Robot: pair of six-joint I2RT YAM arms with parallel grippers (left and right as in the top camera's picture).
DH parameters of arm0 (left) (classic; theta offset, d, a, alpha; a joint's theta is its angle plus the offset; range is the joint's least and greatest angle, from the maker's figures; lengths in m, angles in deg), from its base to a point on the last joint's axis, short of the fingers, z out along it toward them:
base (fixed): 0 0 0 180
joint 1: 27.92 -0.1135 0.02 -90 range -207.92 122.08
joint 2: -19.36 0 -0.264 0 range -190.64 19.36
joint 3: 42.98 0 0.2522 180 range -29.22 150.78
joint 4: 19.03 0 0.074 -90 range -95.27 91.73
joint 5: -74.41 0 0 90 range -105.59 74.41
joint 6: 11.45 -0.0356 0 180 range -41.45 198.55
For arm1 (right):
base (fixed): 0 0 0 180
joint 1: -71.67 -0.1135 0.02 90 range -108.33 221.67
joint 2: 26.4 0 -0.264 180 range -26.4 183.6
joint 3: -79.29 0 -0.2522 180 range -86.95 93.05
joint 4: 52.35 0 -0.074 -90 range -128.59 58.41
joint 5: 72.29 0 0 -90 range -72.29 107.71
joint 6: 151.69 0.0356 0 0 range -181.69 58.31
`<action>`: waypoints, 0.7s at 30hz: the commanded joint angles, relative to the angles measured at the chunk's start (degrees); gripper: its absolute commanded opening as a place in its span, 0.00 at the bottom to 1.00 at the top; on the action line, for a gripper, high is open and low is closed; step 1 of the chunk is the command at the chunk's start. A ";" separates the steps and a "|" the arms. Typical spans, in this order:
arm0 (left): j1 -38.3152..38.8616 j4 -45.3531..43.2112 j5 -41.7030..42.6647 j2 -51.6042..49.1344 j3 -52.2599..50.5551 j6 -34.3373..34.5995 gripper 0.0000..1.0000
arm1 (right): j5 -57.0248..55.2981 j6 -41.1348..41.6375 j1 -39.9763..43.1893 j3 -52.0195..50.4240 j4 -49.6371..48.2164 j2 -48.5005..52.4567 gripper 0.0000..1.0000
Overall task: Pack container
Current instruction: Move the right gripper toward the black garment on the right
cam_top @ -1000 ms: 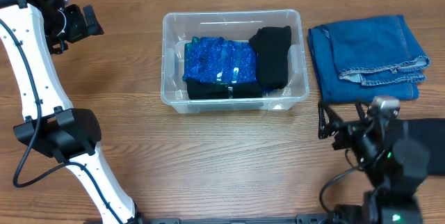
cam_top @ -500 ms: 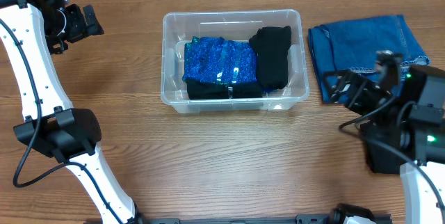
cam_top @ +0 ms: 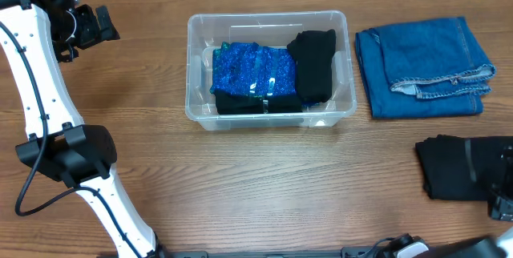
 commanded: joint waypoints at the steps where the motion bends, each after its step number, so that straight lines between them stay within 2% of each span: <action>1: 0.11 0.13 0.66 0.09 0.33 0.59 1.00 | -0.07 0.02 0.94 -1.01 -1.88 4.79 1.00; 7: 0.11 0.13 0.66 0.09 0.33 0.57 1.00 | -0.28 0.00 0.92 -1.18 -5.07 11.52 1.00; 12: 0.11 0.13 0.66 0.09 0.33 0.57 1.00 | -4.11 0.02 0.92 -4.22 -7.23 11.76 1.00; 16: 0.11 0.13 0.63 0.09 0.33 0.57 1.00 | -5.05 0.02 0.92 -7.37 -11.63 11.76 0.94; 21: 0.11 0.13 0.63 0.09 0.33 0.57 1.00 | -5.62 -0.39 0.92 -14.16 -20.70 11.76 0.82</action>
